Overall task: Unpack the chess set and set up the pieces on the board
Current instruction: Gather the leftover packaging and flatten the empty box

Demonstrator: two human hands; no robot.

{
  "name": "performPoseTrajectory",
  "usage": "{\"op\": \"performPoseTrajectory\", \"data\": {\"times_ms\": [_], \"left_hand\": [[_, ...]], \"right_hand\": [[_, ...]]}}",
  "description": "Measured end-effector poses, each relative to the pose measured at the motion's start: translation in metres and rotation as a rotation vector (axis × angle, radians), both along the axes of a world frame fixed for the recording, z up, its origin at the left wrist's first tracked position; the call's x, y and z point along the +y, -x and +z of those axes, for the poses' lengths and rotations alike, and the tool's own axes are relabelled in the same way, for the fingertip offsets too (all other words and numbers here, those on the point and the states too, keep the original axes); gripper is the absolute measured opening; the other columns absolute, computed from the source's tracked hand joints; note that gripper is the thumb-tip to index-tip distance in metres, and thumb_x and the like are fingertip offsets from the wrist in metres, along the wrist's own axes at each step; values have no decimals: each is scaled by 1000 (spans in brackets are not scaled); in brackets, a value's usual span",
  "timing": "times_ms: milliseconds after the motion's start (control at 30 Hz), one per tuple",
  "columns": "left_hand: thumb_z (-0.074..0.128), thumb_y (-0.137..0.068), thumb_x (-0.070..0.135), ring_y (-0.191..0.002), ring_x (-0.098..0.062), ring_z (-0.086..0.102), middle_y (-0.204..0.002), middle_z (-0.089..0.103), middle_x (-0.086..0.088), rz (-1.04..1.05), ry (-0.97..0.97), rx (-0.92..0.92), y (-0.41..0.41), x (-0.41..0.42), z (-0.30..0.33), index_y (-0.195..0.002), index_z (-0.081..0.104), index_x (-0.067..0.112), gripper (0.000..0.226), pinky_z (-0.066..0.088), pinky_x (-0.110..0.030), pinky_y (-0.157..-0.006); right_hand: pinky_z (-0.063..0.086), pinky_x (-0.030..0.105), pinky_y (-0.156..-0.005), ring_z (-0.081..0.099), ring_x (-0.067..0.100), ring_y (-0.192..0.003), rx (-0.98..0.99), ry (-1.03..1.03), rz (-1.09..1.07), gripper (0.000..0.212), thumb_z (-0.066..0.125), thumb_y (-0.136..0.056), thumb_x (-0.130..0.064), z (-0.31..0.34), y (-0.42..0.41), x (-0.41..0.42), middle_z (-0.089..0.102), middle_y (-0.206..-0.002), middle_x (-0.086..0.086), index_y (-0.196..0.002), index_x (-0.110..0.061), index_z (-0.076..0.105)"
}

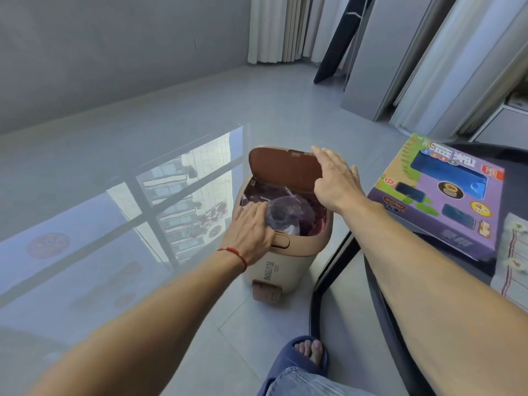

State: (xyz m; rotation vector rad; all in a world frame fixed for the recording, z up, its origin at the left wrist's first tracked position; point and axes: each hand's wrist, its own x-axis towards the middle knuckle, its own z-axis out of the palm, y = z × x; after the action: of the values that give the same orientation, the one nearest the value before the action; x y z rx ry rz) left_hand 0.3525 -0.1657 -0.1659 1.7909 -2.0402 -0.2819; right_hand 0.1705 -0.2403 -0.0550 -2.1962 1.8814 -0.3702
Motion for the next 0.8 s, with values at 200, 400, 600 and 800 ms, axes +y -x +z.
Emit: {"op": "performPoseTrajectory", "data": {"times_ms": [200,400,600,800], "left_hand": [[42,-99,26,-123,-34,46,-134,49,-16,-46,44,-80,-1,-14,1,-126,58,12,34,35,-47,-109],[38,-76,-8,-101,-27,50,-122,45,-11,23,205,236,-8,43,-19,-129,48,5,55,51,-37,-87],[45,-69,-8,-113,-31,48,-125,44,-15,148,233,256,1,53,-15,-124,50,3,56,46,-38,-101],[37,-92,29,-147,-27,28,-153,39,-7,11,69,-170,1,36,-19,-144,42,13,55,20,-51,-121]], "right_hand": [[14,59,-123,19,31,-153,277,-91,108,78,48,-92,-6,-32,-1,45,23,-165,9,-161,-27,18],[15,59,-123,10,38,-155,410,-187,185,81,47,-99,-15,-44,-1,60,8,-169,16,-163,-31,-1],[23,59,-119,3,51,-152,525,-337,261,88,39,-98,-4,-53,-11,79,-5,-165,29,-159,-45,-10],[30,57,-115,10,45,-151,530,-395,265,84,41,-99,-8,-52,-9,77,2,-165,22,-157,-51,-2]]}}
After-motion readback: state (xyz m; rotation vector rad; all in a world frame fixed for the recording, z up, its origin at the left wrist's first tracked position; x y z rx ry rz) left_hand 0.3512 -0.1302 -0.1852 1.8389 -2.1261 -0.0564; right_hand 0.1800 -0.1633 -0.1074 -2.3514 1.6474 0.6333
